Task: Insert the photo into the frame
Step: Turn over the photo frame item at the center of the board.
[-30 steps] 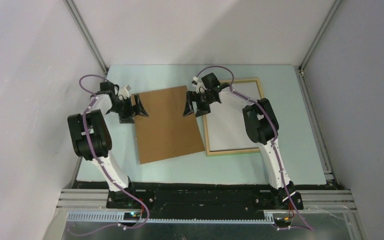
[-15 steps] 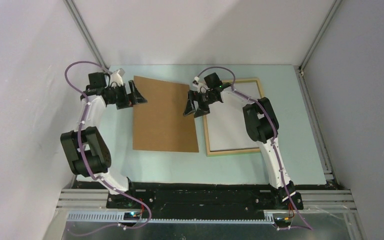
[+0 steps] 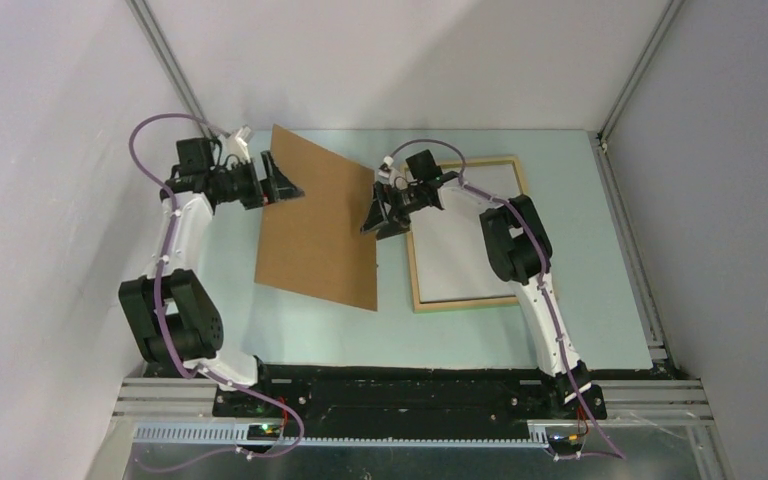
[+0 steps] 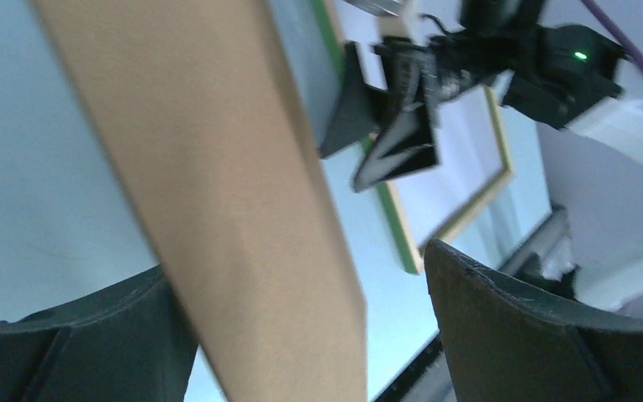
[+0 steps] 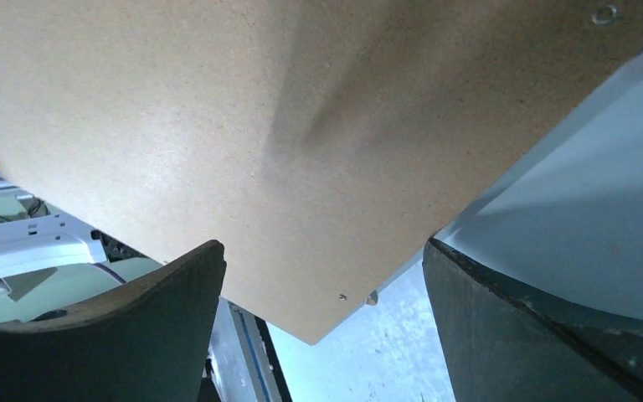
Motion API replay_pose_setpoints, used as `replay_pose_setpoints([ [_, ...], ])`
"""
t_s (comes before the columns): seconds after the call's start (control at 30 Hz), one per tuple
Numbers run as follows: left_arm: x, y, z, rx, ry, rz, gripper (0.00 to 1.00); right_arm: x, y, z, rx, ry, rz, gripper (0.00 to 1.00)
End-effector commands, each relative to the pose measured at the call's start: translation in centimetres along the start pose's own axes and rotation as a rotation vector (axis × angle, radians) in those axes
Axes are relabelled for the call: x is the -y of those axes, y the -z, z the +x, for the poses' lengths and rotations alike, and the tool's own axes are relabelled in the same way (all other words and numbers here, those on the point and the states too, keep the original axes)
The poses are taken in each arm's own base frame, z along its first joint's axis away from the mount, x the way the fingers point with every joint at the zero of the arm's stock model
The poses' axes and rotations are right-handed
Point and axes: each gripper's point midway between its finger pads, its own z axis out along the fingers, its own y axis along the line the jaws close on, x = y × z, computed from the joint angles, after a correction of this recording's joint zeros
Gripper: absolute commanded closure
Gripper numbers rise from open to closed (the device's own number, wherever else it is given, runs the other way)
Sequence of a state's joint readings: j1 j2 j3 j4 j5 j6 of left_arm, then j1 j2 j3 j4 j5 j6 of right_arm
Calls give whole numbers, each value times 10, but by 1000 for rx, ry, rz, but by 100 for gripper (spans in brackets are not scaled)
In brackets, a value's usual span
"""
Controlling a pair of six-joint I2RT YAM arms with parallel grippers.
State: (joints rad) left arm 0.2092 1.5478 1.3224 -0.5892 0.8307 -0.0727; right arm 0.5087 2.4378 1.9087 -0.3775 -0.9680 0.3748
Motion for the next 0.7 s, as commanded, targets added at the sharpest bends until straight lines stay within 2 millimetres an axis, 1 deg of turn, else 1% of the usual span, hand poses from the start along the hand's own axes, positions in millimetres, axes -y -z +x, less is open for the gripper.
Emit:
replay_pose_setpoints([
  [0.0,57,4,18,-80,67,184,4,-1,-29,27,-88,-7,-85,9],
  [0.2,54,8,14,-53,47,108,7,-3,-28,26,-85,-5,-85,9],
  [0.4,34,20,10,-22,2,-87,14,-1,-23,24,-75,-3,-70,10],
  [0.5,29,27,12,-33,-17,-153,18,1,-22,23,-70,-3,-60,10],
  [0.57,25,31,14,-42,-29,-193,21,0,-21,23,-69,-4,-57,10],
  [0.63,23,34,15,-51,-35,-210,29,1,-21,23,-68,-4,-56,10],
  [0.67,22,34,16,-53,-36,-216,32,1,-22,23,-69,-5,-56,10],
])
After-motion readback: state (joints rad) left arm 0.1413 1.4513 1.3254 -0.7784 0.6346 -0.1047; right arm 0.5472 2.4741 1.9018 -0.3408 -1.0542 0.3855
